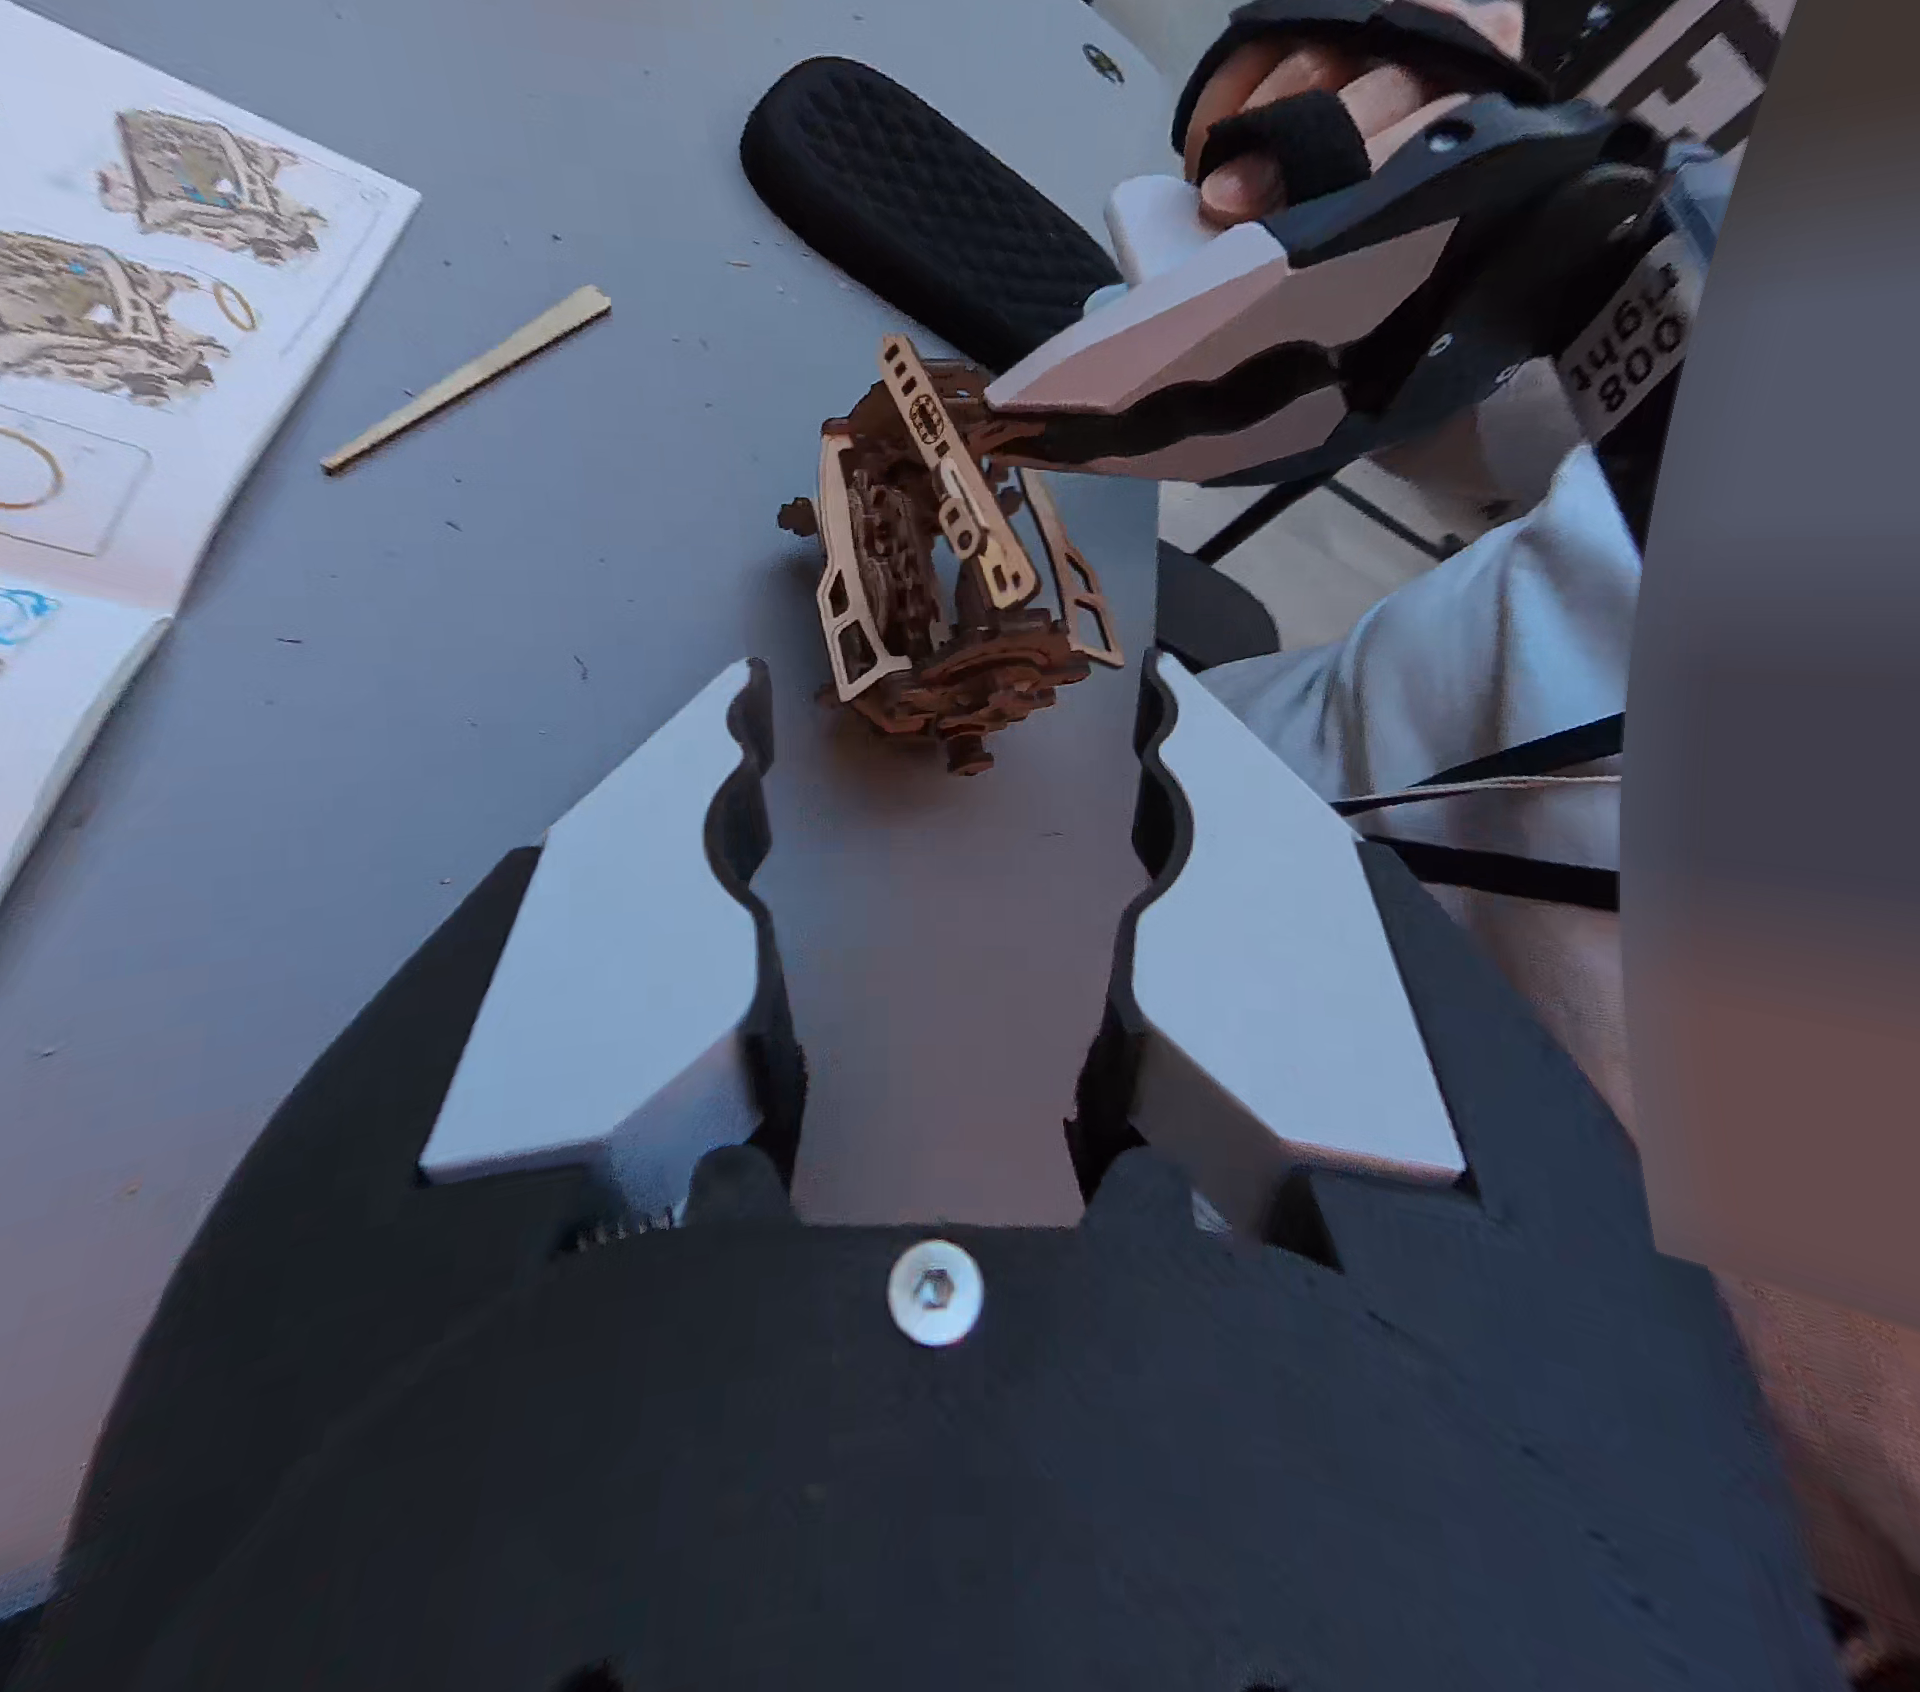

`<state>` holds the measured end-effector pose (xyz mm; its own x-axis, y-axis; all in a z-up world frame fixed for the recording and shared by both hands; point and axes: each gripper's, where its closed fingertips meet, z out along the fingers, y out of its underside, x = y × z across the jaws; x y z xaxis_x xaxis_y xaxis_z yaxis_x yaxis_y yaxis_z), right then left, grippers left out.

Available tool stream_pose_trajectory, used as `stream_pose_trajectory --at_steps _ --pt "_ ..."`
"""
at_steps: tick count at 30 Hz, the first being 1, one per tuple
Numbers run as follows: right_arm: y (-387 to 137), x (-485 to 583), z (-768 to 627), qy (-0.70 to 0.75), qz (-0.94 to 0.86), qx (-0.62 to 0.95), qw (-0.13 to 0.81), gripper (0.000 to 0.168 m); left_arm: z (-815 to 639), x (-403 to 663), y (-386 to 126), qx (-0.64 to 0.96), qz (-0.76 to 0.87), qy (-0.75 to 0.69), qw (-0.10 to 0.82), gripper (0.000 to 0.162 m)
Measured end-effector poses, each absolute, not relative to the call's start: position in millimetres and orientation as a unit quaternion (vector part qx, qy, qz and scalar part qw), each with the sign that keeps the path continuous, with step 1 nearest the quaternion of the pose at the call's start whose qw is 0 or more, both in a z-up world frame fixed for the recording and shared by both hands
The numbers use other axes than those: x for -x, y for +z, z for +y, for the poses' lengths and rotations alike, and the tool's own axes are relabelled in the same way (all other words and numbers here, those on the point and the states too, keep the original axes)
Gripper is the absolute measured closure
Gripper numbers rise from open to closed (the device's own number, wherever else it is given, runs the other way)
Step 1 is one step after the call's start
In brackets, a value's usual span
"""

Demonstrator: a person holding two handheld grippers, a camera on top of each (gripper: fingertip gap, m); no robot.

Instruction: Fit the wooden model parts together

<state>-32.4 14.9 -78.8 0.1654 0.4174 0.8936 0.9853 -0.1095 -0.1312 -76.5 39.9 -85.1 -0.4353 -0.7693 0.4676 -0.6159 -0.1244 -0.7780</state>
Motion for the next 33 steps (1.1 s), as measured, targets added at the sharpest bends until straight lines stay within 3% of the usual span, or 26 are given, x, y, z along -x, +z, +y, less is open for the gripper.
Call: stream_pose_trajectory --at_steps 8,17,33 --pt "-84 33 15 -0.399 -0.558 0.626 0.372 0.161 26 70 -106 0.54 0.651 -0.511 0.15 0.085" --pt "-87 32 15 -0.42 -0.57 0.608 0.359 0.161 15 58 -116 0.564 0.619 -0.522 0.161 0.081" --pt "-89 34 17 -0.411 -0.58 0.604 0.358 0.161 3 45 -119 0.544 0.61 -0.563 0.119 0.096"
